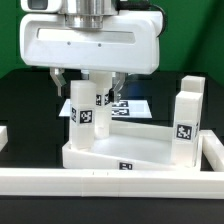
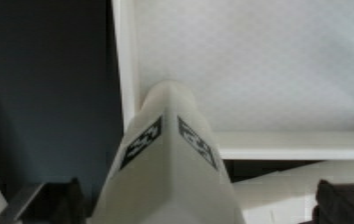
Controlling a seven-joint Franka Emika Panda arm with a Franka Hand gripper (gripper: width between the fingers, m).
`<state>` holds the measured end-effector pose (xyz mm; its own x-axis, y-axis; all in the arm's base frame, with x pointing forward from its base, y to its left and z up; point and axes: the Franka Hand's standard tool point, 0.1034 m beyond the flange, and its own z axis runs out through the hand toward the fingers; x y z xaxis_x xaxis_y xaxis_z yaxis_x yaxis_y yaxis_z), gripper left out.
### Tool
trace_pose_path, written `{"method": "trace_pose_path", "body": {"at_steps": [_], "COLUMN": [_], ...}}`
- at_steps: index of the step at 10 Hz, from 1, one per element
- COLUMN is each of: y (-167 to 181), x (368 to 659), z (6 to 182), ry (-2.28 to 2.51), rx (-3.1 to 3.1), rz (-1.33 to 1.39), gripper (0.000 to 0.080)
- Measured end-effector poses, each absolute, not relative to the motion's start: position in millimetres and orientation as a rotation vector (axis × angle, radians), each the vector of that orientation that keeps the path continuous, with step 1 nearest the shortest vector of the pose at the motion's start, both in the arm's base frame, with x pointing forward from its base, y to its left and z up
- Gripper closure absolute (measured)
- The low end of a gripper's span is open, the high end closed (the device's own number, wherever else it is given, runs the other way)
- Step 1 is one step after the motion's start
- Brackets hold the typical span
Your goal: Assemble desk
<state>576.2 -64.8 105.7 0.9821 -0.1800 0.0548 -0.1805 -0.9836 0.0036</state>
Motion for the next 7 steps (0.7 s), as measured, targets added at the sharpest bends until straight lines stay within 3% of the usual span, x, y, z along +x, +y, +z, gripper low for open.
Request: {"method": "trace_pose_path", "body": {"at_steps": [7], "y": [-72.9], "x": [573.4], "z": [104.1], "ry": [0.453], "rx": [3.062], "rz": [0.054], "gripper": [0.0151]}}
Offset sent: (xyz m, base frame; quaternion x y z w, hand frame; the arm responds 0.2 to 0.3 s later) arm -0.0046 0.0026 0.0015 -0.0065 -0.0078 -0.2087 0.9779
